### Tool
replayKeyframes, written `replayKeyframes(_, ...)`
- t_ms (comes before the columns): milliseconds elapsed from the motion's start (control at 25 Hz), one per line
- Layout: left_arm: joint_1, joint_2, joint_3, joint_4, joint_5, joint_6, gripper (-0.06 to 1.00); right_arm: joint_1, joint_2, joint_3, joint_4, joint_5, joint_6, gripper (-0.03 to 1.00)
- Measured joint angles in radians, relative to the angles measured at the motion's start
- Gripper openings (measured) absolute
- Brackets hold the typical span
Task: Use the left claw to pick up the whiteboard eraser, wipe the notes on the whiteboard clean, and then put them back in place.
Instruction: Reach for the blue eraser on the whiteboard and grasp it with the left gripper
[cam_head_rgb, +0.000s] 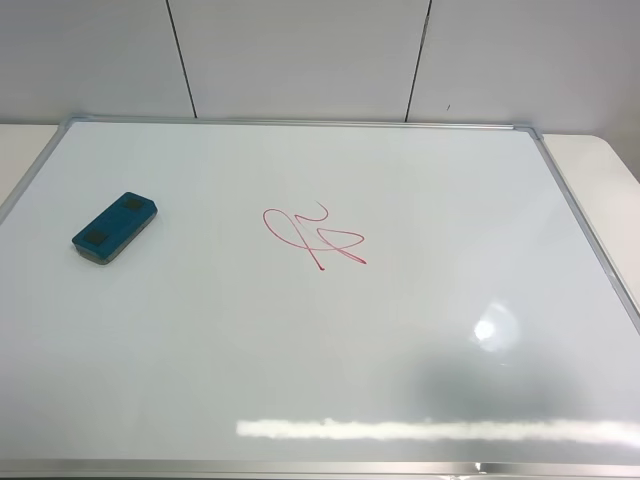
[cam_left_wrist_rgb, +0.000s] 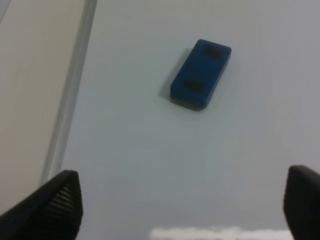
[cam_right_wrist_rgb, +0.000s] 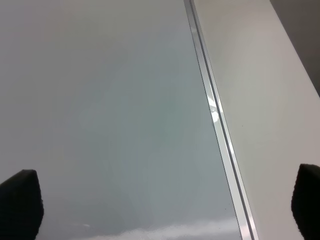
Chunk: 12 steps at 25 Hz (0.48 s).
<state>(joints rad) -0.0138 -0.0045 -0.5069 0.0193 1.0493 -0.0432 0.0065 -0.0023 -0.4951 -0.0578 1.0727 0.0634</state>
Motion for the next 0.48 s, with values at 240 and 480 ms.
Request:
replayKeyframes(240,0.000,0.000,0.000,0.000,0.000,0.000,0.80,0.000,0.000,0.000,0.000,0.000,0.000,0.99)
replayKeyframes(480,0.000,0.000,0.000,0.000,0.000,0.000,0.80,0.000,0.000,0.000,0.000,0.000,0.000,0.99)
